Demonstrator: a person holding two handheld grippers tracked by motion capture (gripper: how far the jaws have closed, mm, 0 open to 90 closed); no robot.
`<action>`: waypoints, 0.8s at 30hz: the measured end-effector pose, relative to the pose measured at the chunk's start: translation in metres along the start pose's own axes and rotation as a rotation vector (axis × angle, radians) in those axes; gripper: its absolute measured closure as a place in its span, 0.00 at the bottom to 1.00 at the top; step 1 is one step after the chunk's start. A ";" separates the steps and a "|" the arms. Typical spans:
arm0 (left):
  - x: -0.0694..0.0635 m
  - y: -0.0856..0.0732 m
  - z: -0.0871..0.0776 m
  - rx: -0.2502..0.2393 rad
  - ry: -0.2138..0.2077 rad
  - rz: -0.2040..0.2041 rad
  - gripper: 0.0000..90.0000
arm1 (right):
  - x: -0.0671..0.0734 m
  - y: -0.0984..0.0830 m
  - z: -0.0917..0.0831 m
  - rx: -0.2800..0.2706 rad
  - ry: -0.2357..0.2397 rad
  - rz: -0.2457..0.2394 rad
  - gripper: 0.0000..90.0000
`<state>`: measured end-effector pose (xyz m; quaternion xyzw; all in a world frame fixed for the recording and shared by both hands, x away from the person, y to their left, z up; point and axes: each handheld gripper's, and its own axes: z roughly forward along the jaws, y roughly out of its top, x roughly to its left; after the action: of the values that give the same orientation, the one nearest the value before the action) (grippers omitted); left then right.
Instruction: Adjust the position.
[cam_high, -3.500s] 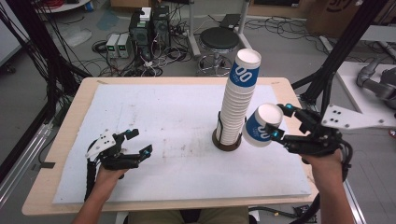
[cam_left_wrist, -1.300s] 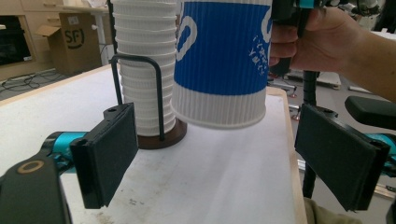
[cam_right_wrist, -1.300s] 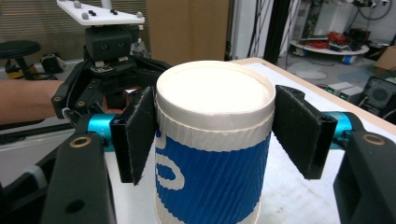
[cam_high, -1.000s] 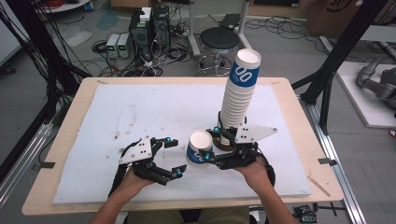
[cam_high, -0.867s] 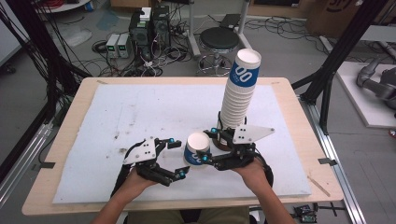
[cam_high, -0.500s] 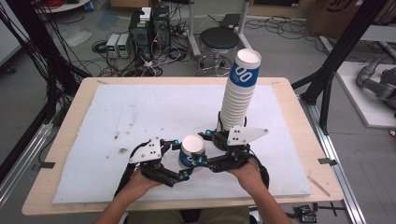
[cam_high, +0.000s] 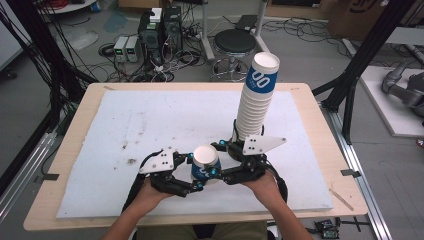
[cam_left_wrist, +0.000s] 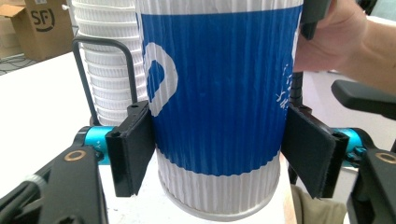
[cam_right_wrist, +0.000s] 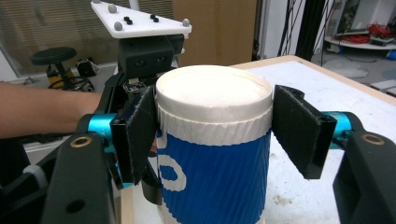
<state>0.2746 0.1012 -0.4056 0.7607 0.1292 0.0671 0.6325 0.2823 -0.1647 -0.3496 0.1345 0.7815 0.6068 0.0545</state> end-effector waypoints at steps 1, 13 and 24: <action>0.000 0.000 0.000 0.008 0.003 0.003 0.33 | 0.000 0.000 0.000 0.002 -0.003 0.005 0.36; 0.002 0.011 0.002 0.166 0.009 0.045 0.35 | -0.007 0.017 -0.017 0.084 -0.013 -0.032 0.20; 0.010 0.038 0.009 0.401 -0.017 0.138 0.35 | -0.014 0.043 -0.009 0.376 0.036 -0.202 0.20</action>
<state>0.2906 0.0893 -0.3707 0.8790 0.0822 0.0771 0.4634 0.2996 -0.1672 -0.3071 0.0525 0.8913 0.4440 0.0753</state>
